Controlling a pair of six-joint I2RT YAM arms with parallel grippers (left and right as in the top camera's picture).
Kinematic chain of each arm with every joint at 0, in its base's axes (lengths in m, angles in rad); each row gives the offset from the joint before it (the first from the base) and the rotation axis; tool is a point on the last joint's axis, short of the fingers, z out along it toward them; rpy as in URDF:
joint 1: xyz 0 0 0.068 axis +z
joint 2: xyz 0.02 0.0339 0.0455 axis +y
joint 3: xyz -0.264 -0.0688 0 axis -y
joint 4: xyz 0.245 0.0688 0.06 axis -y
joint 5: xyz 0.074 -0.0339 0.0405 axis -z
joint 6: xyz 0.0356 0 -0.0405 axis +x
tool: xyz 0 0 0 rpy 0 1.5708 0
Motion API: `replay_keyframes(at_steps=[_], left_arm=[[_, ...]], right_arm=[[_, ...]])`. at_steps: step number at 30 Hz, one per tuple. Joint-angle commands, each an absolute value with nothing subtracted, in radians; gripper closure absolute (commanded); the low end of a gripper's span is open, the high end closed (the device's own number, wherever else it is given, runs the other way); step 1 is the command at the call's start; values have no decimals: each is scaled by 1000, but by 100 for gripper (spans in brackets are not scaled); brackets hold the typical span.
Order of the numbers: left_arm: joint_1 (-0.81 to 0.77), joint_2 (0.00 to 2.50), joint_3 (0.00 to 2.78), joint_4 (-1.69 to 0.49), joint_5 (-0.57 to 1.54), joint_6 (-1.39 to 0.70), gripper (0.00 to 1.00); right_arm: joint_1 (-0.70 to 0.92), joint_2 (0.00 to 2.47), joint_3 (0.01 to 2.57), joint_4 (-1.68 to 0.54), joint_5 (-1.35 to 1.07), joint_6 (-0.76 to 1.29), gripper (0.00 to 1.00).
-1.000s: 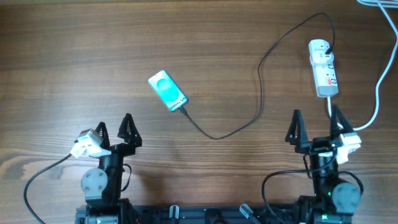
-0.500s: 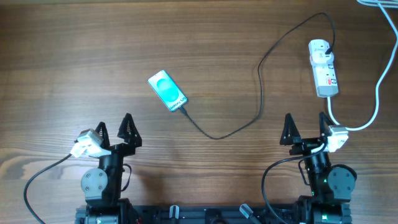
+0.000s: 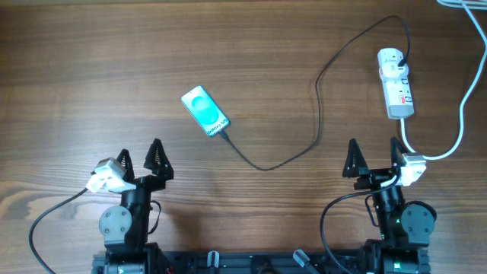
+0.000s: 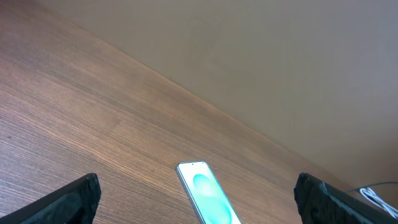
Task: Plug charger to phone and switch on socket
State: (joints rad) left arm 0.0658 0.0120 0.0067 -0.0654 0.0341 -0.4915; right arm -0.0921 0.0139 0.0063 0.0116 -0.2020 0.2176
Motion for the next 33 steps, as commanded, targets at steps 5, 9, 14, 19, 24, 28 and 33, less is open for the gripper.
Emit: replay_keyframes(at_steps=[5,9,14,19,24,28,33], left_arm=[[72,4,6,-76,25,-476,0],[72,4,6,-76,25,-476,0],[72,4,6,-76,25,-476,0],[72,4,6,-76,25,-476,0],[72,4,6,-76,25,-476,0],[72,4,6,-76,25,-476,0],[72,7,6,-76,25,-476,0]], right_arm=[[-86,16,5,15,-204,-164,0],[-86,16,5,15,-204,-154,0],[-86,16,5,15,-204,-155,0],[-86,16,5,15,-204,-155,0],[-86,16,5,15,-204,-155,0],[-86,16,5,15,-204,-155,0],[-86,16,5,15,-204,-155,0]])
